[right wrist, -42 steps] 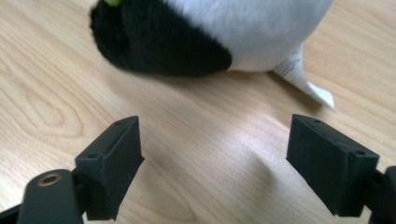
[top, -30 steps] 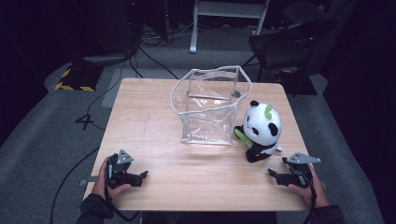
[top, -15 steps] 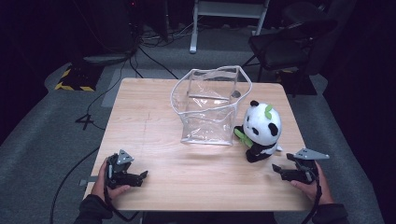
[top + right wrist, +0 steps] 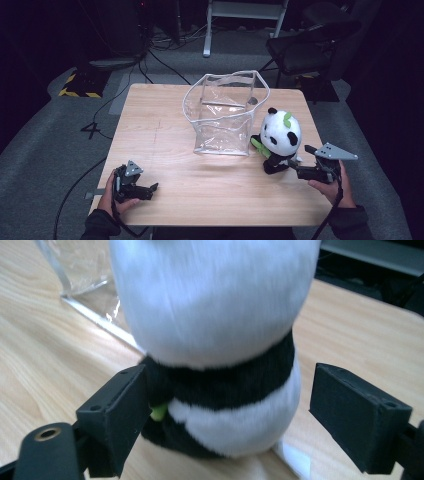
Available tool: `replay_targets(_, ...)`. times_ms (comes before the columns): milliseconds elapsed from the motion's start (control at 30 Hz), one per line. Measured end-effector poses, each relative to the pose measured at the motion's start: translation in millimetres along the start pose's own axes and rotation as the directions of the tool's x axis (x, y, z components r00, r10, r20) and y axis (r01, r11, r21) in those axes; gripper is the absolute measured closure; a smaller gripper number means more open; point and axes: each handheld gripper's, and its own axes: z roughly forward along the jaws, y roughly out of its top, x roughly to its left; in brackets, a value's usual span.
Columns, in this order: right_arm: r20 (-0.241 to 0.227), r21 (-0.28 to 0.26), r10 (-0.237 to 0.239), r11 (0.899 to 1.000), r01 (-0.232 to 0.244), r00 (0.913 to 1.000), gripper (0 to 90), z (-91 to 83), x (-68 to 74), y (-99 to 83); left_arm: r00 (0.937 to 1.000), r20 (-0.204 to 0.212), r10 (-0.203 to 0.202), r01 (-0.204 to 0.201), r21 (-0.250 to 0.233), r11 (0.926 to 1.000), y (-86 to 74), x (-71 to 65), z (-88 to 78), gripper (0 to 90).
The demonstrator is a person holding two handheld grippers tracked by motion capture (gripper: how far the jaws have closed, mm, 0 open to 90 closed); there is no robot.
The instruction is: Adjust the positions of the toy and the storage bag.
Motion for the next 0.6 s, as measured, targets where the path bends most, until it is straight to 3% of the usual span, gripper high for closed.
replay_targets(300,-0.012,-0.071,0.005,0.997,-0.006,0.9999,15.9,3.1,9.6,22.8,1.0000,-0.002,-0.001,0.001,-0.001,1.0000,-0.1,-0.1,0.0,0.5)
replay_targets(600,0.017,-0.053,-0.002,0.999,0.003,0.9999,14.5,15.4,10.8,27.7,1.0000,-0.001,-0.001,0.001,0.000,1.0000,-0.1,-0.1,-0.1,0.5)
